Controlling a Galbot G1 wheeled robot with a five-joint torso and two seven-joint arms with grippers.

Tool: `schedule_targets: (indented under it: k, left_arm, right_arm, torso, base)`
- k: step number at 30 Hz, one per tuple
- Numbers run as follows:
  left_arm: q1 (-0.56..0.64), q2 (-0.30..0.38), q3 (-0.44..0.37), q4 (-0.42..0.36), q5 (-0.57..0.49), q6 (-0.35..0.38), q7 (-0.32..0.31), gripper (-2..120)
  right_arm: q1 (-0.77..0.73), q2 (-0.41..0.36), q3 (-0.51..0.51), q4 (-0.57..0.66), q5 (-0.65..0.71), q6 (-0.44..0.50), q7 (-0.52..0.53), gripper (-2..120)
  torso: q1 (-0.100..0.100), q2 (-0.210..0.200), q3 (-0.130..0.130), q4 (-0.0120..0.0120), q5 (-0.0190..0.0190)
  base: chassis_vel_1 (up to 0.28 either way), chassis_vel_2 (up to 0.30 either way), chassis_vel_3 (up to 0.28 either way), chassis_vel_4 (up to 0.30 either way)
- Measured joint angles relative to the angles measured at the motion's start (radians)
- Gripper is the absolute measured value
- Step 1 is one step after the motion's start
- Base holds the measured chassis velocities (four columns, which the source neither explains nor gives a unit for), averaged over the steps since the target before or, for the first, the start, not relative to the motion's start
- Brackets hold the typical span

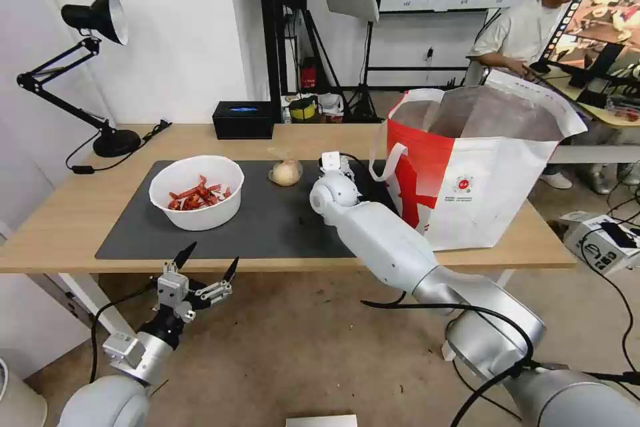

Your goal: Pick up the trash from the table and place it into the takeout bag.

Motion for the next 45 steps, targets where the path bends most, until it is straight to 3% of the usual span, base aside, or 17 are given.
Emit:
schedule_targets:
  k: [12, 23, 34, 40, 45]
  left_arm:
    - [-0.001, -0.002, 0.002, -0.001, -0.001, 0.000, -0.001, 100]
    - [-0.001, 0.005, -0.005, 0.003, -0.012, 0.001, -0.001, 100]
    - [-0.008, 0.009, -0.001, 0.019, -0.021, 0.001, -0.022, 100]
    - [-0.008, 0.009, -0.001, 0.022, -0.027, 0.001, -0.027, 100]
    - [-0.007, 0.005, 0.001, 0.026, -0.027, 0.001, -0.027, 100]
  right_arm:
    - [-0.025, -0.068, 0.023, 0.169, 0.031, 0.037, 0.022, 0]
    - [-0.099, -0.228, 0.029, 0.519, 0.065, 0.073, 0.047, 0]
    - [-0.222, -0.281, 0.023, 0.756, 0.074, 0.080, 0.097, 0]
    - [-0.289, -0.321, 0.027, 0.853, 0.057, 0.110, 0.060, 0]
    - [-0.351, -0.383, 0.087, 0.959, -0.023, 0.202, -0.041, 0]
  torso:
    - [0.000, 0.000, 0.000, -0.0001, 0.0000]
    - [0.000, 0.000, 0.000, -0.0002, 0.0002]
    - [0.000, 0.000, 0.000, 0.0000, 0.0001]
    - [0.000, 0.000, 0.000, 0.0000, 0.0000]
    - [0.000, 0.000, 0.000, 0.0000, 0.0001]
  base:
    - [0.000, 0.000, 0.000, 0.000]
    - [0.000, 0.000, 0.000, 0.000]
    - [0.000, 0.000, 0.000, 0.000]
    - [0.000, 0.000, 0.000, 0.000]
    - [0.000, 0.000, 0.000, 0.000]
